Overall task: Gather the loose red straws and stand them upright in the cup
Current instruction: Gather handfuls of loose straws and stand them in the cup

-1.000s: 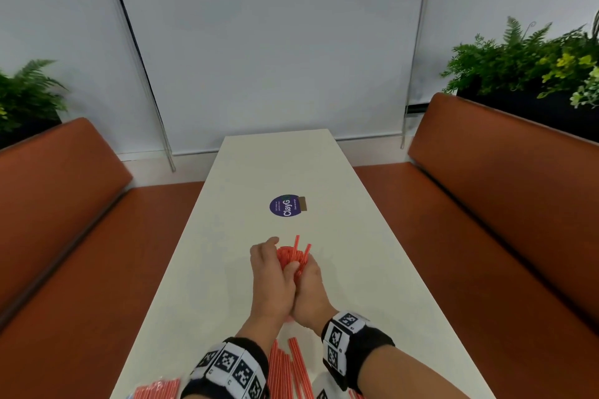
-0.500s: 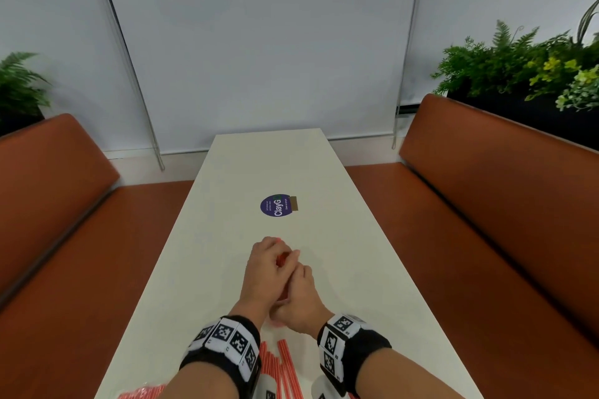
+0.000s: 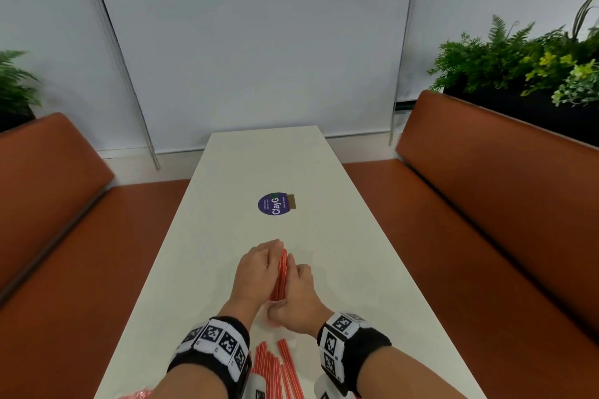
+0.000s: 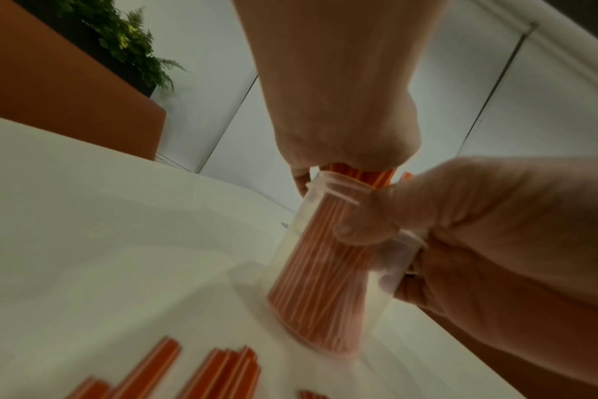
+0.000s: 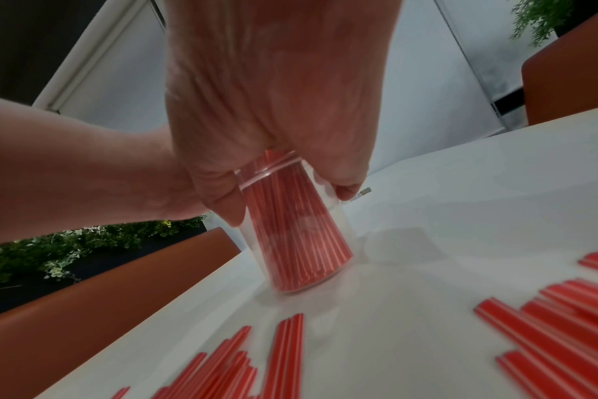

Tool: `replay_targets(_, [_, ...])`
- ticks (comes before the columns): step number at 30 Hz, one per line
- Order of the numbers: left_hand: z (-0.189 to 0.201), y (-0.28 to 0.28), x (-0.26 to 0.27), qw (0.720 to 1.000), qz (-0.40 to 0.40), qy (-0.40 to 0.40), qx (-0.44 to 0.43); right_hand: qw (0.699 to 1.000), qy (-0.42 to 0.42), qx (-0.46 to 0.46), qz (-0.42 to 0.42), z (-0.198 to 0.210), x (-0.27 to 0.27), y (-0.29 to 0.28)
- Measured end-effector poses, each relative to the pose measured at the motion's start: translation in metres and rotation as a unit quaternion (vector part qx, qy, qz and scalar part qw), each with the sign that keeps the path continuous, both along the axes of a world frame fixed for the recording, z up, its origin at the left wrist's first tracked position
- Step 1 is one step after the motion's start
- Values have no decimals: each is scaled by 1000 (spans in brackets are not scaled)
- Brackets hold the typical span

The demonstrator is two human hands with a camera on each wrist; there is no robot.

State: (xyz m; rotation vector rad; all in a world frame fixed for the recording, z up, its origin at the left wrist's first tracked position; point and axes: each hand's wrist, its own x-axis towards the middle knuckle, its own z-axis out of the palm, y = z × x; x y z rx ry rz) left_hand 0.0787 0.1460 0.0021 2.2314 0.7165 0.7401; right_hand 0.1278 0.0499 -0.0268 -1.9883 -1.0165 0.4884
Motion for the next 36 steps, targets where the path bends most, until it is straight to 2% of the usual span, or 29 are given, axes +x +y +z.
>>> replay_targets(3, [4, 1, -6, 999, -14, -23, -43, 1000, 5, -4, 2, 3, 0, -2])
replay_targets(5, [0, 4, -12, 999, -49, -9, -4, 1000, -14, -13, 14, 0, 2, 0])
replay_targets(7, [-6, 4, -14, 995, -81, 42, 51, 998, -53, -30, 24, -5, 2, 5])
replay_targets(9, [-10, 5, -12, 994, -75, 56, 61, 997, -62, -42, 18, -8, 4, 8])
replay_targets(14, [-6, 10, -11, 998, -41, 15, 50, 998, -39, -39, -3, 0, 2, 5])
replay_targets(18, [-4, 6, -21, 999, -1, -26, -44, 998, -37, -57, -11, 4, -2, 3])
replay_targets(22, [-7, -7, -30, 981, 42, -42, -184, 995, -53, -83, -24, 9, -6, 5])
replay_targets(26, [-7, -14, -27, 977, 22, -10, -213, 989, -101, -104, -16, 11, -10, 7])
replay_targets(30, [2, -8, -15, 973, 10, 40, -227, 990, -89, -106, -15, 15, -11, 1])
replay_targets(36, [15, -2, -12, 947, -83, -12, -309, 989, -93, -110, -14, 14, -9, -2])
